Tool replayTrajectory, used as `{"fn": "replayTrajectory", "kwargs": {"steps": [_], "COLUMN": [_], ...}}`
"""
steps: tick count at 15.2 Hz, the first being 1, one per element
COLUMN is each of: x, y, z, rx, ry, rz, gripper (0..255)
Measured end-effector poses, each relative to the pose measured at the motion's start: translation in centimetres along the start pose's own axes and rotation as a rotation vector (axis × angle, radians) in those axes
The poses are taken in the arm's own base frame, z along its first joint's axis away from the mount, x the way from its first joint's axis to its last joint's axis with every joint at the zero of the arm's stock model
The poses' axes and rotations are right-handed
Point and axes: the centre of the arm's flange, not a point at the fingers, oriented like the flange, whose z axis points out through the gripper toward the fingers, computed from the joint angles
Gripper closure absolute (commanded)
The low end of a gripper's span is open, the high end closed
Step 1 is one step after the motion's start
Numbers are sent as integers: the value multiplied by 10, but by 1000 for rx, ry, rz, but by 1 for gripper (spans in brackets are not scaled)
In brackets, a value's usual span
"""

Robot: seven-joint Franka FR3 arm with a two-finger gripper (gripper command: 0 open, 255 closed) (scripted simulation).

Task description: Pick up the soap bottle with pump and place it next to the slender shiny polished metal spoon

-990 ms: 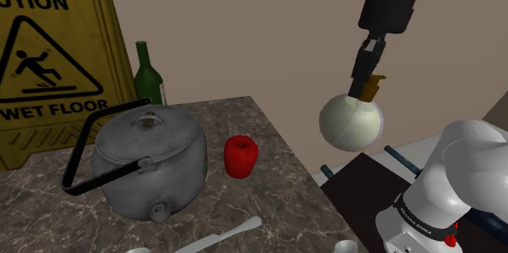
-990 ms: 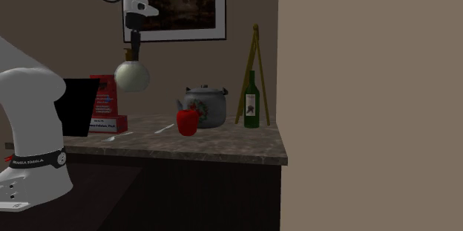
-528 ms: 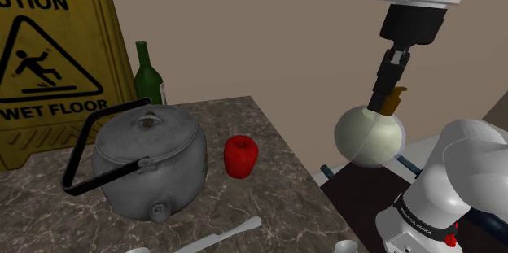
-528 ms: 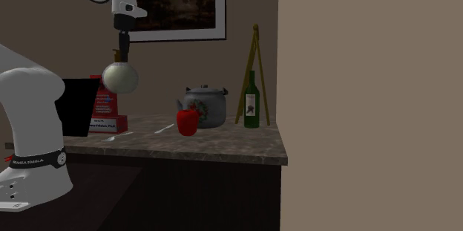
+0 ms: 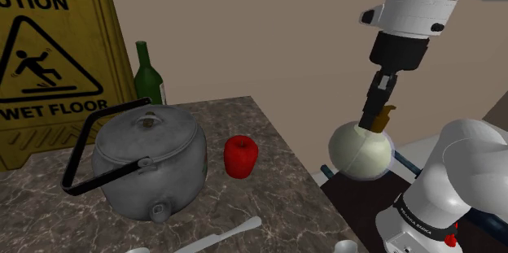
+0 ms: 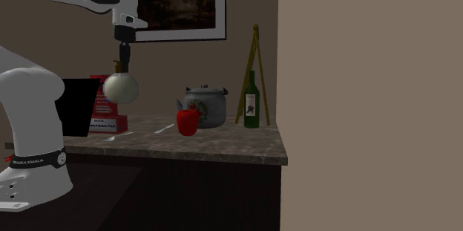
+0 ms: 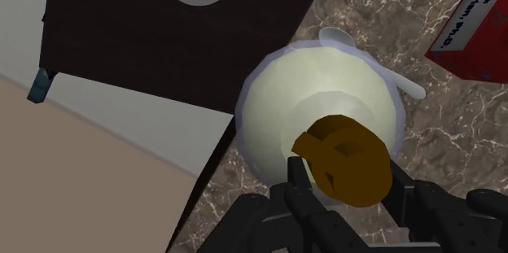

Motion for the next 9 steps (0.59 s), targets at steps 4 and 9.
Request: {"fn": "replayTrajectory", "kwargs": {"steps": [4,9], "x": [1,2], "y": [0,0], "z": [21,48], "rx": [0,0], "ry": [0,0], "rz": [0,0], "gripper": [255,255]}}
